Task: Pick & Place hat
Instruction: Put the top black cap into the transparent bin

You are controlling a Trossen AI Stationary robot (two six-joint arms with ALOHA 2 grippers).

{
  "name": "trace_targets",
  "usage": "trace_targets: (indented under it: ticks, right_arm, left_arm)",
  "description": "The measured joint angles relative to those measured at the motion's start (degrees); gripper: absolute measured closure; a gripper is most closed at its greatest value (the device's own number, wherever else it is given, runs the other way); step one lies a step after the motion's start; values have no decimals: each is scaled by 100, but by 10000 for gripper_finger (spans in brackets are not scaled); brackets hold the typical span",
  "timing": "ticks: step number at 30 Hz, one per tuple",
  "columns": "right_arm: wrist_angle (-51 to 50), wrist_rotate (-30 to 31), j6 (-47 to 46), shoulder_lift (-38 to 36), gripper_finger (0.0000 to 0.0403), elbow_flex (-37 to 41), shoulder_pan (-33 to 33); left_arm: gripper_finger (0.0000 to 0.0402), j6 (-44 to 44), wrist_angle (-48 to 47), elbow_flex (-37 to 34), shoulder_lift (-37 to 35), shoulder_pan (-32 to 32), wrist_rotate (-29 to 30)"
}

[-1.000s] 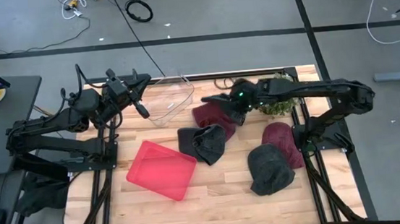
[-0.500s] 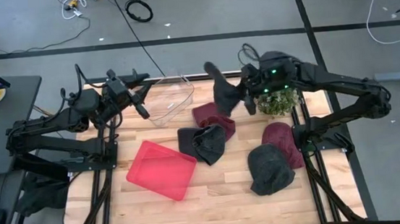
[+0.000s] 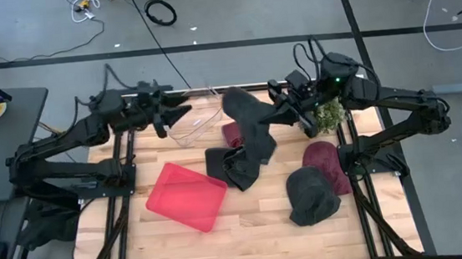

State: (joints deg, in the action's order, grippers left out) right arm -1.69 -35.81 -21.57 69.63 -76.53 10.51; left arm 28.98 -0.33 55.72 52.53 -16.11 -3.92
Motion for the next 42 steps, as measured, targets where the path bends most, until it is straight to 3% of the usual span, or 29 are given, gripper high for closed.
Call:
trace_targets:
  ticks: [4,9,23,28,32,42]
  right_arm:
    - [502,-250,-295,68,403,0,-99]
    - [807,-276,-347,128,403,-2,-215]
    - [1192,-272,-325,252,403,0,-503]
    - [1206,-267,-260,266,403,0,-501]
    - [1216,-224,-194,264,403,0,-502]
    - [1237,-14,-5,264,403,0,-501]
  left_arm:
    - [161,693,29,0,333,-237,-806]
    - [161,469,901,0,784,-208,-1779]
    - [161,1044,3360,0,2047,-197,-3173]
    - [161,1357,4137,0,2221,-164,-3464]
    - [172,1394,4168,0,2223,-162,-3655]
    - [192,1389,4066,2,2263,-162,-3482]
